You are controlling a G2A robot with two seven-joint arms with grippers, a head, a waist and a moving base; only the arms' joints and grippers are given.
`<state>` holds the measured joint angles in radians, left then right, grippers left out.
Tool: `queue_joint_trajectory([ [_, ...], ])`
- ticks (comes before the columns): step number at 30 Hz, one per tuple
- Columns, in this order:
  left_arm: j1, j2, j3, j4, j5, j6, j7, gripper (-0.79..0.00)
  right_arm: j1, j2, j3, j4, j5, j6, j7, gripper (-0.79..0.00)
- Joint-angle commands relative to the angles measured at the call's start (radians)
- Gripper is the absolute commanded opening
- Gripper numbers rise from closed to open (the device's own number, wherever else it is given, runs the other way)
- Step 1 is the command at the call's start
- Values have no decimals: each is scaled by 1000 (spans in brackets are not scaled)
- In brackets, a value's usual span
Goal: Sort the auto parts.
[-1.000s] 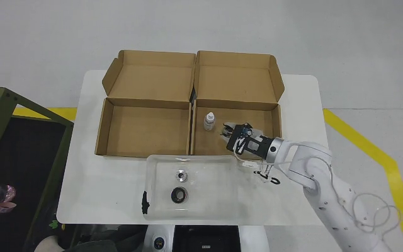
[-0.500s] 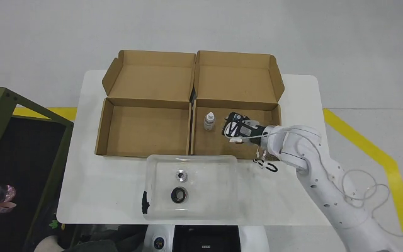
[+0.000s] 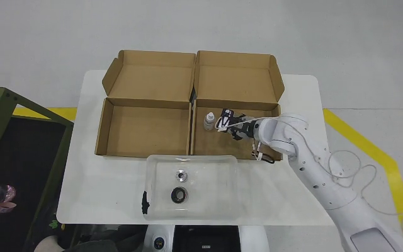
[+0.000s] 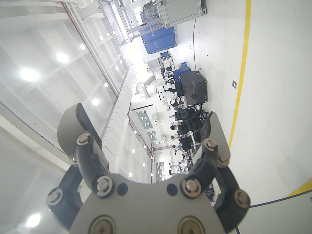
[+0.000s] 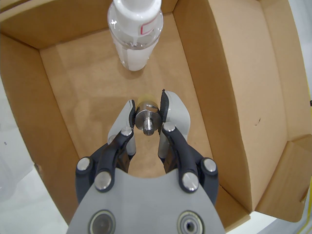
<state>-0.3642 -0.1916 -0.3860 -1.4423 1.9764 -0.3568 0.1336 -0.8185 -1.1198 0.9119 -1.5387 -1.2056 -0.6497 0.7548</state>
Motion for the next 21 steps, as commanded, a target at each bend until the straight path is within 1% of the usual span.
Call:
queue_joint_trajectory([
  [1, 0, 0, 0, 0, 0, 0, 0, 0, 19, -6, -16, 19, 3, -1, 15, -785],
  [5, 0, 0, 0, 0, 0, 0, 0, 0, 49, -17, -44, 51, 11, 1, 35, -776],
  [9, 0, 0, 0, 0, 0, 0, 0, 0, 72, -26, -65, 83, 14, -2, 53, -705],
  [11, 0, 0, 0, 0, 0, 0, 0, 0, 83, -30, -76, 94, 16, -5, 63, -656],
  [16, 0, 0, 0, 0, 0, 0, 0, 0, 99, -38, -90, 112, 20, -1, 72, -600],
  [19, 0, 0, 0, 0, 0, 0, 0, 0, 103, -41, -93, 116, 21, 2, 70, -529],
  [21, 0, 0, 0, 0, 0, 0, 0, 0, 100, -41, -88, 111, 25, 6, 60, -502],
])
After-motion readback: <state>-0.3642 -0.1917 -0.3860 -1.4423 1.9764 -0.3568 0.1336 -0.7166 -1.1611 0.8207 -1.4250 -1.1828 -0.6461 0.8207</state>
